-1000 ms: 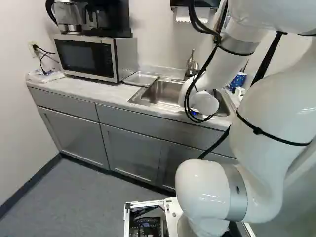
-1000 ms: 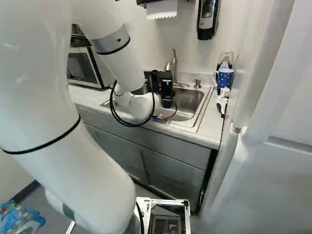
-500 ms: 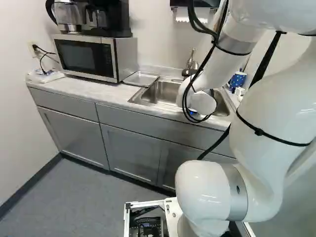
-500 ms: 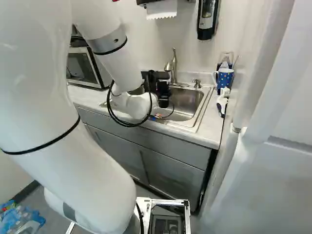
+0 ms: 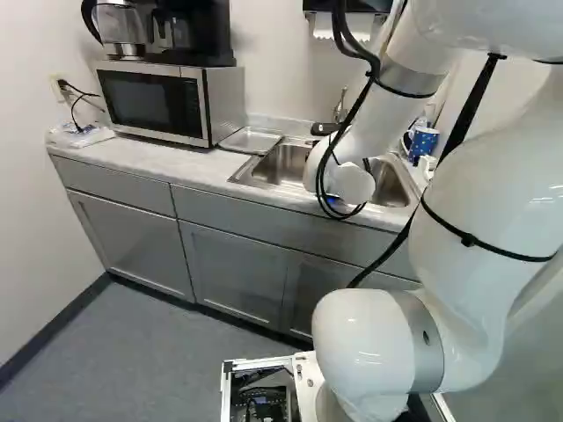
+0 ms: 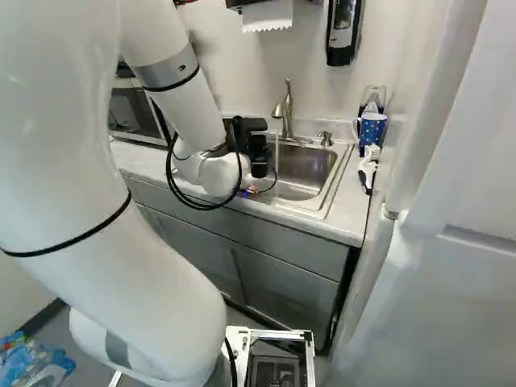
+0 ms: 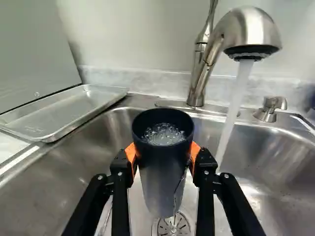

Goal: Rinse the cup and place it in the tray

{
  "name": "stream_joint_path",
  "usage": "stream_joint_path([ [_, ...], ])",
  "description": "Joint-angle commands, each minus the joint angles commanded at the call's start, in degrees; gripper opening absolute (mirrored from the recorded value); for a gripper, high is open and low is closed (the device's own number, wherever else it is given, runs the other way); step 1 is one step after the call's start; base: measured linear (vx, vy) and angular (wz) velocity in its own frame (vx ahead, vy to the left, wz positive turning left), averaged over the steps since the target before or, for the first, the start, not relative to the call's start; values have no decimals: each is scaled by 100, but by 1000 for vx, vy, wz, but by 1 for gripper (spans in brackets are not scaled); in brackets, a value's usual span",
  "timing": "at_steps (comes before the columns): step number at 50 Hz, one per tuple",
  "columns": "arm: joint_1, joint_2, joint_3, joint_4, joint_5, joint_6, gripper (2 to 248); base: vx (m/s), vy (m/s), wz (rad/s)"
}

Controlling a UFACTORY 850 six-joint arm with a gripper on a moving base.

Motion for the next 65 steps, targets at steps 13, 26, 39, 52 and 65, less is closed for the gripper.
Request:
stream_joint_path([
  [13,250,176,27,0,0,0,123,0,0,0],
  [26,500,314,-16,0,-11,0,123,0,0,0],
  [39,673,290,-217,0,-162,0,123,0,0,0],
  [52,754,389,-297,0,-360,0,123,0,0,0],
  [65,845,530,-336,0,-567,0,123,0,0,0],
])
